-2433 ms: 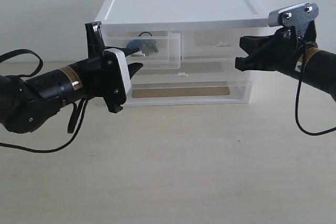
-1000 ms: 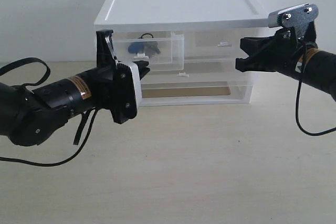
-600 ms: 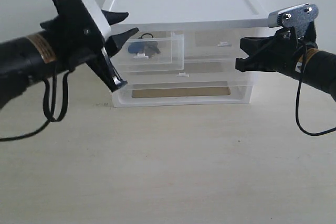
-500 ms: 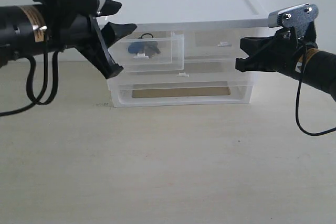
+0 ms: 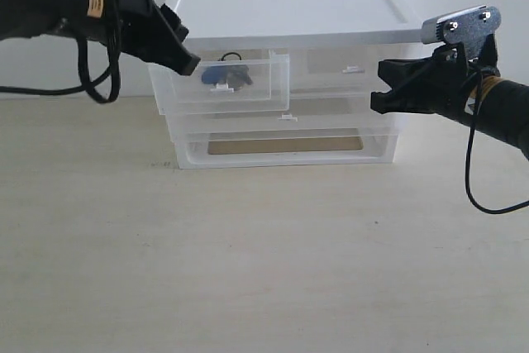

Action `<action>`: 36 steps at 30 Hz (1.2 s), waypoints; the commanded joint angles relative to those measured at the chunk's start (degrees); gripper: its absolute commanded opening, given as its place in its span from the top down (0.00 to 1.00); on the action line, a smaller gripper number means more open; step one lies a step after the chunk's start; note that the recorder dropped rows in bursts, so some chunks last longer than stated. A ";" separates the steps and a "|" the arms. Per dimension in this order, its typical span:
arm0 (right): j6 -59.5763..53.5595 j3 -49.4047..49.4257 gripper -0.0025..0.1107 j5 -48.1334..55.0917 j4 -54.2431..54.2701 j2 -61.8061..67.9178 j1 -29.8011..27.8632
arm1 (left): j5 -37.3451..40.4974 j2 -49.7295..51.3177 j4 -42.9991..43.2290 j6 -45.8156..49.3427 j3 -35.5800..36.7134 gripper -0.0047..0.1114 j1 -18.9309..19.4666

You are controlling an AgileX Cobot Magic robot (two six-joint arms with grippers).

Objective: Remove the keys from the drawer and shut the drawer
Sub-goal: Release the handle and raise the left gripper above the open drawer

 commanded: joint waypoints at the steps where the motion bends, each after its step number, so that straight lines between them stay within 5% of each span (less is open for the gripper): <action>1: 0.67 -0.90 0.98 1.50 4.02 0.19 -0.48 | 12.81 0.84 -26.95 24.51 -6.77 0.62 -0.91; 6: 1.08 -0.90 0.98 1.97 4.02 0.19 -0.48 | 28.17 2.16 -50.76 63.70 -11.19 0.64 -0.91; 10: 1.96 -0.90 0.98 2.35 4.02 0.19 -0.48 | 25.49 4.19 -50.00 70.93 -12.30 0.73 -0.91; 15: 1.96 -0.90 0.98 2.35 4.02 0.19 -0.48 | 13.39 6.04 -42.46 72.92 -12.30 0.74 -0.91; 22: 1.96 -0.90 0.98 1.95 4.02 0.19 -0.48 | 12.50 9.43 -42.18 72.41 -12.30 0.54 -0.91; 36: 1.96 -0.90 0.98 2.16 4.02 0.19 -0.48 | 13.06 13.49 -32.09 64.68 -15.02 0.54 -0.91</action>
